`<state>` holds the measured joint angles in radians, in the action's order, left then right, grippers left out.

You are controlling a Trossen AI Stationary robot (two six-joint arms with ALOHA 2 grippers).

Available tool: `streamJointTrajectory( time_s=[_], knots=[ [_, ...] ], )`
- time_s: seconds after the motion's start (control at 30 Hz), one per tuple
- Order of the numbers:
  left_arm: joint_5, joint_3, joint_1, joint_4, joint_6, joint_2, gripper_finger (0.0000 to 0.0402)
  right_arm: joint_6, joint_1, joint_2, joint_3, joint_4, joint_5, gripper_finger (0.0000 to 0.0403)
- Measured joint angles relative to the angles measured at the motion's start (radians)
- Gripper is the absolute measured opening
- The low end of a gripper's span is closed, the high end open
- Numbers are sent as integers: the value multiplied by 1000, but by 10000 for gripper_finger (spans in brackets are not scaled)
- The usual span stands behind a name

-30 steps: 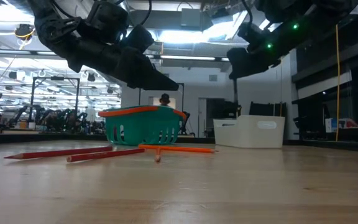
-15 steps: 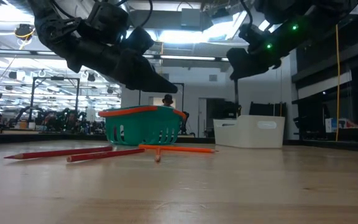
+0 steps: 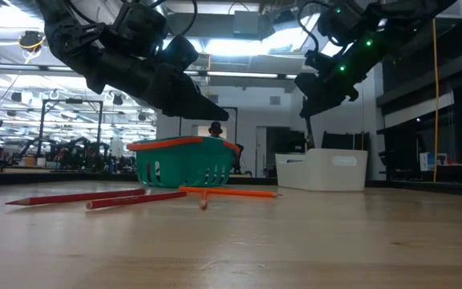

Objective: Sort pens & pencils
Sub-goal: Put the black pen into the white bin

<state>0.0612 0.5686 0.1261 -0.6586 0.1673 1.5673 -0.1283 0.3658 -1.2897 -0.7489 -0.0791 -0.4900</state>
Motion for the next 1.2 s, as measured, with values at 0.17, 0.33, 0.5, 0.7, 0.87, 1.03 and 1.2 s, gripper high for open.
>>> streamJointTrajectory(
  time_s=[0.17,0.33,0.5,0.7,0.87,1.03,1.2],
  knots=[
    [0,0,0,2,0,0,131,1,43,0,-36,-91,89,42],
    [0,0,0,22,0,0,131,-26,100,0,-121,-322,248,42],
    [0,0,0,21,0,0,131,3,153,0,-221,-470,314,42],
    [0,0,0,20,0,0,131,29,225,-18,-288,-549,418,42],
    [0,0,-1,20,-1,0,131,57,258,-75,-289,-556,478,42],
    [0,0,-1,20,-1,0,131,86,259,-162,-289,-534,487,42],
    [0,0,-1,20,0,0,131,112,271,-251,-289,-531,523,42]
  ],
)
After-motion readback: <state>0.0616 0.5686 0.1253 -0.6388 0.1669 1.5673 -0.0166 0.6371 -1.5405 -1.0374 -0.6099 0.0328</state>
